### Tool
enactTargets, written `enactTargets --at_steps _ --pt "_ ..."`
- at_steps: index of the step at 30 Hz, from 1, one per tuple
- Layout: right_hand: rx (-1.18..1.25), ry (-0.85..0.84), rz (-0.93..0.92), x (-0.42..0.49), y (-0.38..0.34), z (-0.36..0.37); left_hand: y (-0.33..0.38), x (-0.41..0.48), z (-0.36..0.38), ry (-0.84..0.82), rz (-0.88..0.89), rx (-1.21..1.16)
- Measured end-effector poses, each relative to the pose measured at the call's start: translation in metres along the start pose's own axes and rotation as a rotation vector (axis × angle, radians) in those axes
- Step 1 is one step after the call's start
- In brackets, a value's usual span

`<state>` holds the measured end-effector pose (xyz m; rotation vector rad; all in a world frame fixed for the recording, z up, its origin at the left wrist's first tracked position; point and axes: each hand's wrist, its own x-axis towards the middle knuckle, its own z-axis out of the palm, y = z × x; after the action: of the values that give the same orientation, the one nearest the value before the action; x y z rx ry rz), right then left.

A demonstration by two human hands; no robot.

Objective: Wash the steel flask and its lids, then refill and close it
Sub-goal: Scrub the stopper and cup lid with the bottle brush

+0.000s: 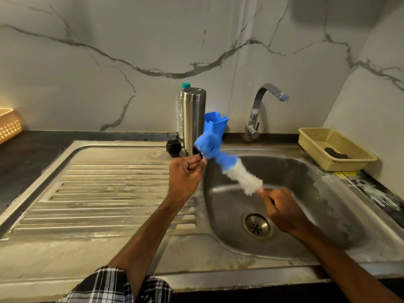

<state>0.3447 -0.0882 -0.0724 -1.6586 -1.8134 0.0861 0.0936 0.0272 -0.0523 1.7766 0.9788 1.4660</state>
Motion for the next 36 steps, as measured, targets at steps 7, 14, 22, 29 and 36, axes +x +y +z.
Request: enactTargets --at_steps 7,14,22,29,36 --pt "-0.010 0.000 -0.015 -0.001 0.003 0.000 -0.001 -0.001 -0.001 0.030 0.093 0.180" --pt "0.041 0.007 0.022 0.000 0.007 0.000 0.004 0.001 -0.008 0.060 0.161 0.240" --pt "0.098 0.022 0.052 0.000 0.010 0.000 0.004 0.001 -0.010 0.065 0.258 0.336" --pt "0.154 -0.003 0.082 0.000 0.010 0.001 0.007 0.003 -0.010 0.100 0.215 0.294" --pt "0.192 -0.009 0.107 -0.001 0.009 0.002 0.000 0.005 -0.013 0.105 0.117 0.186"
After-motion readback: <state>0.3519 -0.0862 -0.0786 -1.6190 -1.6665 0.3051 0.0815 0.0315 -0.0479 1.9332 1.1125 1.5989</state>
